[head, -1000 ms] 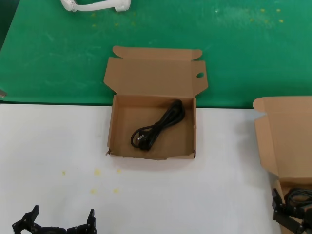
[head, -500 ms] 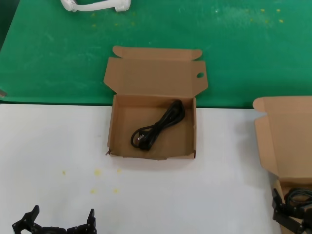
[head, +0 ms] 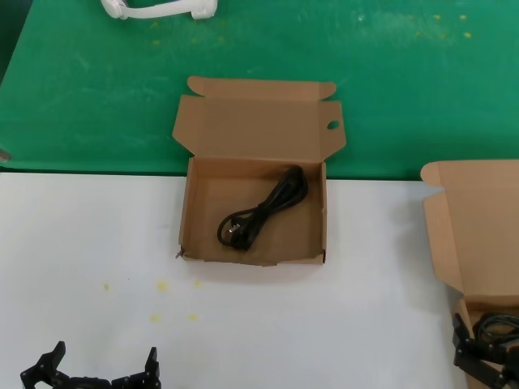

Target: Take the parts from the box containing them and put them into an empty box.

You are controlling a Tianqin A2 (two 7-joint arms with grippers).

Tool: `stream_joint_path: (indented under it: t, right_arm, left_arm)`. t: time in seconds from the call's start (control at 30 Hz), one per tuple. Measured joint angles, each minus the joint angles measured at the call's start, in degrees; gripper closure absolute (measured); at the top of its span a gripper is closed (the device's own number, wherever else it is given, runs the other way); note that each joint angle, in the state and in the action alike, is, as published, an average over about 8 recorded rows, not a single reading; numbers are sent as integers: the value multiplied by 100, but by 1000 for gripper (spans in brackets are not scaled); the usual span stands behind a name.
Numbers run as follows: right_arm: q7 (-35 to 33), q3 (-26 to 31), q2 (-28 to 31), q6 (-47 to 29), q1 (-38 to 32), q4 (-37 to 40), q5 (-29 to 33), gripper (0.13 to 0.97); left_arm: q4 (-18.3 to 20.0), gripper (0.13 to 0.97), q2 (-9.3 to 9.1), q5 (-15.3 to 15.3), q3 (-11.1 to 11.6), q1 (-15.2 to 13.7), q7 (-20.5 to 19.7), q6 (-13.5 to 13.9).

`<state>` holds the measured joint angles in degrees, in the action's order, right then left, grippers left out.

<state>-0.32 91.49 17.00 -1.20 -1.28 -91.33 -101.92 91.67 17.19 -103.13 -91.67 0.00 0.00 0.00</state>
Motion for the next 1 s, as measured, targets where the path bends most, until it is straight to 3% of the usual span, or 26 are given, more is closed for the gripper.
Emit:
stream_joint_path:
  t: [1.0]
  right_arm:
    - [0,0,0,0,0,0,0,129]
  left_arm:
    - [0,132,0,0,0,0,0,0]
